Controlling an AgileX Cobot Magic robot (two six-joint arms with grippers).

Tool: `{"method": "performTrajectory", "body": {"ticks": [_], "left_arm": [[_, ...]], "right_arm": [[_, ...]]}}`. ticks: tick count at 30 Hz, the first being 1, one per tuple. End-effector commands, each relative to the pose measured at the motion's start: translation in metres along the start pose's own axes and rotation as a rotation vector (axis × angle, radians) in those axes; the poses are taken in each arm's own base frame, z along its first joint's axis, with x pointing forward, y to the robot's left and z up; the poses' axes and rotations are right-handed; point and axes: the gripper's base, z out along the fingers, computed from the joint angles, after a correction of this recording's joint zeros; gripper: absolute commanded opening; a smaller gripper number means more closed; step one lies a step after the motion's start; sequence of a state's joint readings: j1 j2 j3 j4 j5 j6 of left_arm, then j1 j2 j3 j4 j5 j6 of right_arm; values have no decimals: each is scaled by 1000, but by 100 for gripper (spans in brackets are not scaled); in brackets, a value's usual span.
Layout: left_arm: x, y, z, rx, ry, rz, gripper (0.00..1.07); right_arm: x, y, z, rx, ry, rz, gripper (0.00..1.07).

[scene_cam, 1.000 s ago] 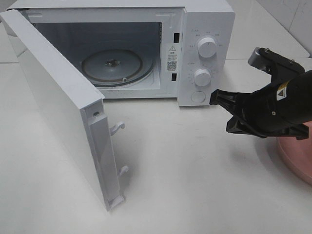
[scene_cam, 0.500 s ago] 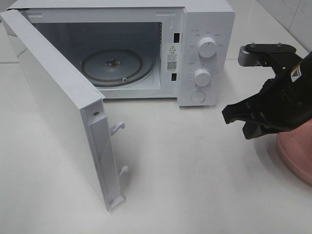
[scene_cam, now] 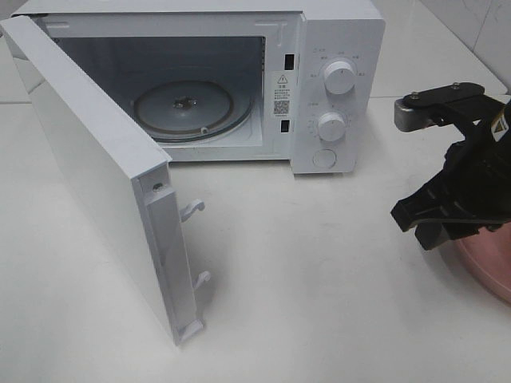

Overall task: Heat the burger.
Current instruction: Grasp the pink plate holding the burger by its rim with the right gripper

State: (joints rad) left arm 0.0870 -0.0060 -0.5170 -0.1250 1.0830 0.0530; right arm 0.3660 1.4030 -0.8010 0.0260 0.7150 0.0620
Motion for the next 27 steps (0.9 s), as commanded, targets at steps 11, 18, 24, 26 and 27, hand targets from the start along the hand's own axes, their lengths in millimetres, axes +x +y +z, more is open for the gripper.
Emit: {"method": "performTrajectory", "body": {"ticks": [11,18,24,26,27], "left_arm": [[1,-1,-3,14,-38,-4,100],[1,-1,-3,14,-38,-4,100],[1,-1,-3,14,-38,-4,100],[1,-1,-3,14,-38,-4,100],[1,-1,-3,14,-38,-4,100]], "right_arm": [[-1,-43,-6,90,-4,114,101],[0,-57,-3,121,6,152,99],[-5,-61,21,121,66,154,97],[-7,-62,28,120,72,153,96],[-7,-62,32,119,76,153,96]]}}
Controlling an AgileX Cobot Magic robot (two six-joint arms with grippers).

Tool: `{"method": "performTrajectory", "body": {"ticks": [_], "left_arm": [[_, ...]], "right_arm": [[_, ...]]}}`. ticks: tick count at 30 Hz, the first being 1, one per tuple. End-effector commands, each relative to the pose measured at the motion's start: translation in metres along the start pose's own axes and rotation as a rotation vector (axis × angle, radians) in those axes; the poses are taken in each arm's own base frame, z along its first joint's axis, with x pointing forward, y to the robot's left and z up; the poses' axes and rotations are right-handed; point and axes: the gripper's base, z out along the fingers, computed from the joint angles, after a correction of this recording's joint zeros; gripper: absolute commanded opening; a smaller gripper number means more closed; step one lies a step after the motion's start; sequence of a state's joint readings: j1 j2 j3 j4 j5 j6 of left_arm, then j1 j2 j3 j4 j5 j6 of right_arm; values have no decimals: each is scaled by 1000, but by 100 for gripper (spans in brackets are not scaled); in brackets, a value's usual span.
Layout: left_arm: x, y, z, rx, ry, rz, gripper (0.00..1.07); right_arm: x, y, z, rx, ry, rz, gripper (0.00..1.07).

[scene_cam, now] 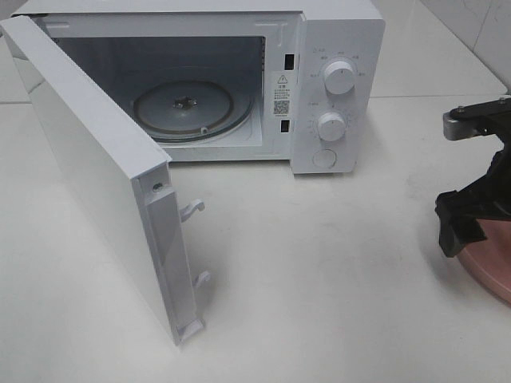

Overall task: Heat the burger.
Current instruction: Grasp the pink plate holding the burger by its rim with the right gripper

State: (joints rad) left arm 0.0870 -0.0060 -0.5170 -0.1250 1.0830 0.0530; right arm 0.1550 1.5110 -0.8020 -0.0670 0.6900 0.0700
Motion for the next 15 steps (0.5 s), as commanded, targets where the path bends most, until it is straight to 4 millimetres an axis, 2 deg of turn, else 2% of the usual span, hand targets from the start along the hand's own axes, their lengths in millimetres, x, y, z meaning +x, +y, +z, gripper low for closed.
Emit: {"method": "performTrajectory", "body": {"ticks": [1,8,15], "left_arm": [[1,-1,-3,14,-38,-4,100],[1,-1,-3,14,-38,-4,100],[1,-1,-3,14,-38,-4,100]], "right_arm": [[-5,-2,6,6,-2,4,96],[-12,0,29,4,14,-1,94],[-15,-1,44,19,26,-24,92]]}}
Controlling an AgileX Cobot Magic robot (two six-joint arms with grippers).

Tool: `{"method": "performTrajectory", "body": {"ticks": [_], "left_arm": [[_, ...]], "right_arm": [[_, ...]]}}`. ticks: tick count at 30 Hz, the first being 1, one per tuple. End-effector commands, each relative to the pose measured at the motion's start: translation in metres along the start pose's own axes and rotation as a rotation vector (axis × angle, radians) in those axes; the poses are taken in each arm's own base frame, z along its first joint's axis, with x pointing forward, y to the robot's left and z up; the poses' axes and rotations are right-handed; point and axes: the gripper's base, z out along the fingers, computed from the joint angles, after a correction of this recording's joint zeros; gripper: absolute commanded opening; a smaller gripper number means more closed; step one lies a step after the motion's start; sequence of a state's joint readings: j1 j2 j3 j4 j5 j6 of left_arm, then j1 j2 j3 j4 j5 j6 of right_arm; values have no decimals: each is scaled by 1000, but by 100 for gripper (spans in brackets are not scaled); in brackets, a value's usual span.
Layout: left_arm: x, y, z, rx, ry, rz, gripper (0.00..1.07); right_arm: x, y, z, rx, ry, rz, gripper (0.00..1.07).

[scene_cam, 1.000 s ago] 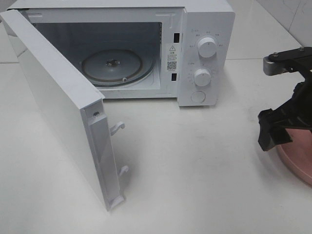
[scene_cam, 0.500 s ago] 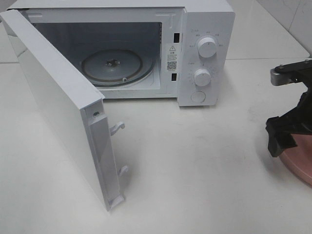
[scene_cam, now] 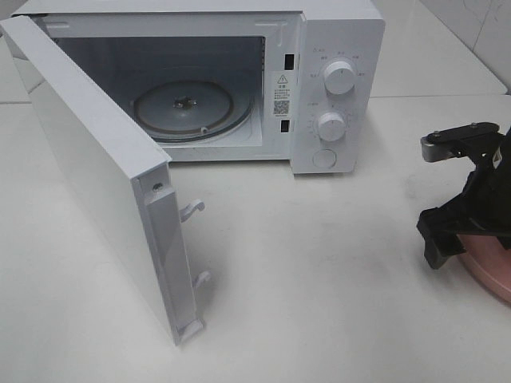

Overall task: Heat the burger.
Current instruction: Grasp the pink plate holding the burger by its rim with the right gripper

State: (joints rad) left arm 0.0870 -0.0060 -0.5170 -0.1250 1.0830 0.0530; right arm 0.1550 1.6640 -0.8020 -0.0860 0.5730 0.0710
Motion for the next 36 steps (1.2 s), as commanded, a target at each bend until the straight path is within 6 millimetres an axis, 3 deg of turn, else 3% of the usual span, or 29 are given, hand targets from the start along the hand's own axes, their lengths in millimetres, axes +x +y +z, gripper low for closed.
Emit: {"method": "performTrajectory", "body": {"ticks": [1,16,21,23,26,28,29,31,32,34,35,36], "left_arm": [[1,-1,-3,14,-38,-4,100],[1,-1,-3,14,-38,-4,100],[1,-1,-3,14,-38,-4,100],[1,-1,-3,14,-38,-4,100],[1,-1,-3,14,-38,-4,100],[1,-1,-3,14,-38,-4,100],[1,-1,-3,14,-38,-4,100],[1,-1,-3,14,-38,-4,100],[1,-1,-3,14,-38,-4,100],[1,-1,-3,14,-38,-4,100],[1,-1,-3,14,-38,-4,100],[1,-1,-3,14,-38,-4,100]], "right_arm": [[-5,-3,7,16,-5,-9,91],[-7,-1,32,13,41,-12,87],[-7,-1,39,12,52,-10,82],[-7,-1,40,13,56,-13,72],[-7,-1,40,15,56,-16,69],[-7,-1,40,17,54,-2,54],[-7,-1,40,17,54,-2,54],[-7,-2,40,30,55,7,37],[-7,-2,40,30,55,7,37],[-6,-3,40,39,62,-2,21],[-6,-3,40,39,62,-2,21],[-6,-3,40,40,62,3,12]]}}
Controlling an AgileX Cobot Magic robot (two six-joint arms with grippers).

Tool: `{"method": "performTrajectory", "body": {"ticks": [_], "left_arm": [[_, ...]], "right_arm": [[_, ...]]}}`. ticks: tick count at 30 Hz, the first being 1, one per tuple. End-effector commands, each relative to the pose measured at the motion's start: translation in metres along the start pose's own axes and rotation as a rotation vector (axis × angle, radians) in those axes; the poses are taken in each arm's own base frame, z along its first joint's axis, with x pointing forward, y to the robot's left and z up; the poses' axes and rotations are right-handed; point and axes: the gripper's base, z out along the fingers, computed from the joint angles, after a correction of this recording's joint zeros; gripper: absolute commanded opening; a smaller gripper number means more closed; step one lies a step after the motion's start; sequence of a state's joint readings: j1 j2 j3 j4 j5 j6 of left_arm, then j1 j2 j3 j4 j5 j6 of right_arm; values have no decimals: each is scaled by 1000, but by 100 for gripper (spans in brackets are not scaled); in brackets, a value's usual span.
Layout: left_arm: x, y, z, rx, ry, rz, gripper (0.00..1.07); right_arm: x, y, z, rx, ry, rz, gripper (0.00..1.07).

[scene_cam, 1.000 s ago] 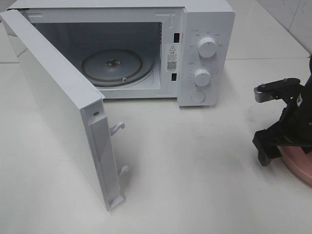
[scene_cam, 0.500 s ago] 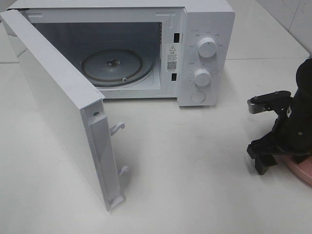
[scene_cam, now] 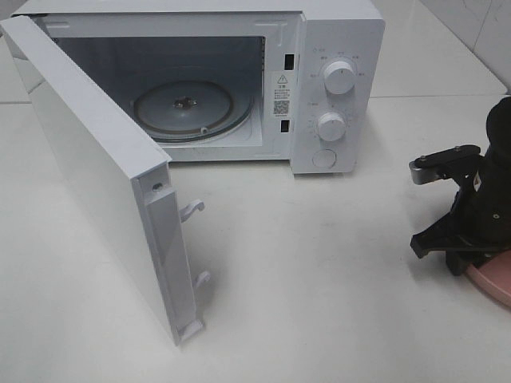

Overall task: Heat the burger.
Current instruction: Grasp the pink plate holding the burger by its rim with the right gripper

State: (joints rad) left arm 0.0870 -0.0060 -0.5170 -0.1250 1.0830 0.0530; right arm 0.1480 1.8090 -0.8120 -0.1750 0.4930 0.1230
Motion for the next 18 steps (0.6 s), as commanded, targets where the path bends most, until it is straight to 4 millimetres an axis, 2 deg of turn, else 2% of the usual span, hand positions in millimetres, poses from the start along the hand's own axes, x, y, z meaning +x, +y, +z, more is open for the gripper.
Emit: {"method": "performTrajectory", "body": {"ticks": [1,2,3,18], "left_arm": [[1,-1,-3,14,-38,-4,100],[1,-1,-3,14,-38,-4,100],[1,-1,-3,14,-38,-4,100],[1,-1,-3,14,-38,-4,100]], "right_arm": [[1,1,2,-3,11,28,8],[1,1,2,-3,11,28,8],[1,1,2,-2,11,34,0],[3,1,0,8,32,40,0]]}}
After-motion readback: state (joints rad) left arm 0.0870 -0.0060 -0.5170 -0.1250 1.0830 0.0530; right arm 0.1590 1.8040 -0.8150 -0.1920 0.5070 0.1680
